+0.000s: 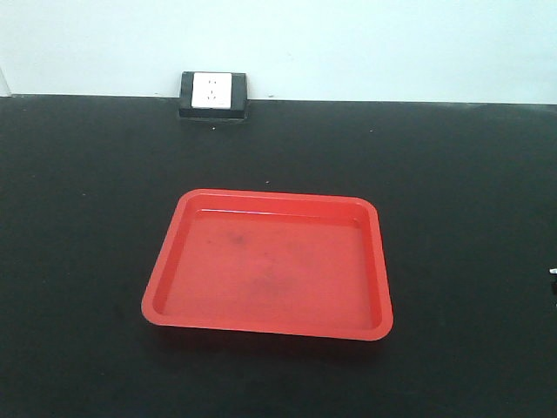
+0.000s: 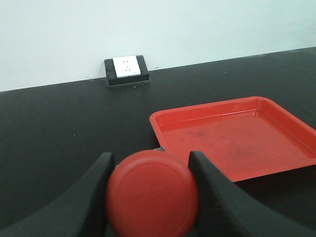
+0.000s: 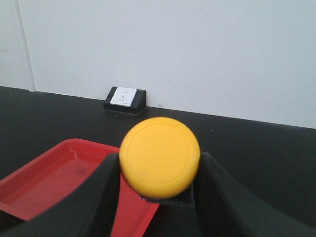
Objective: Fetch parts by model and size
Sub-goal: 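Drive up to the counter with the red tray and stop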
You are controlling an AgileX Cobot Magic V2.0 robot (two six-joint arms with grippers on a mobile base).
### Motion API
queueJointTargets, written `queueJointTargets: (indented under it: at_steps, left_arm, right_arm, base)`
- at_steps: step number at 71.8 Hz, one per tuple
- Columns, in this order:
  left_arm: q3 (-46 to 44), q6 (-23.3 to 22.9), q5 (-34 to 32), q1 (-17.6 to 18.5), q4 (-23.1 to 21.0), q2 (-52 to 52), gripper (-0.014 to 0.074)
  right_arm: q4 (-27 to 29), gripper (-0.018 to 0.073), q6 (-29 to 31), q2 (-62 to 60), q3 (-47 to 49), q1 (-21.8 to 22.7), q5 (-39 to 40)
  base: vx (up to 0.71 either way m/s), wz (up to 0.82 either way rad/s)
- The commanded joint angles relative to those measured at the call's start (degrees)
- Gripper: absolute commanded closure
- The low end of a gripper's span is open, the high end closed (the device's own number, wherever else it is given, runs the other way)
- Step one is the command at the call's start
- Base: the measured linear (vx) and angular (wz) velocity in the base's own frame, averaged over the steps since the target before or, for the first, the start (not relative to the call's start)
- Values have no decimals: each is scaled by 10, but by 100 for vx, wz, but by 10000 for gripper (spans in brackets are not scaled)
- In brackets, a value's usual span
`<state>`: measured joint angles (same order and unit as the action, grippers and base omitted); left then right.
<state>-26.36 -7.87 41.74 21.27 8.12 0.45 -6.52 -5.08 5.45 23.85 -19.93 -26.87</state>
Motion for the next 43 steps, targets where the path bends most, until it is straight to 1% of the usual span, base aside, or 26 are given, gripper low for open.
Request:
queueJointTargets:
  at_steps: [1, 43]
  left_arm:
    - [-14, 0, -45, 4, 1, 9, 603]
    - [-14, 0, -45, 4, 1, 9, 603]
  right_arm:
    - [-6, 569, 3, 9, 14, 3, 48]
    - [-6, 569, 3, 9, 14, 3, 47]
  base:
    - [0, 0]
    - [0, 0]
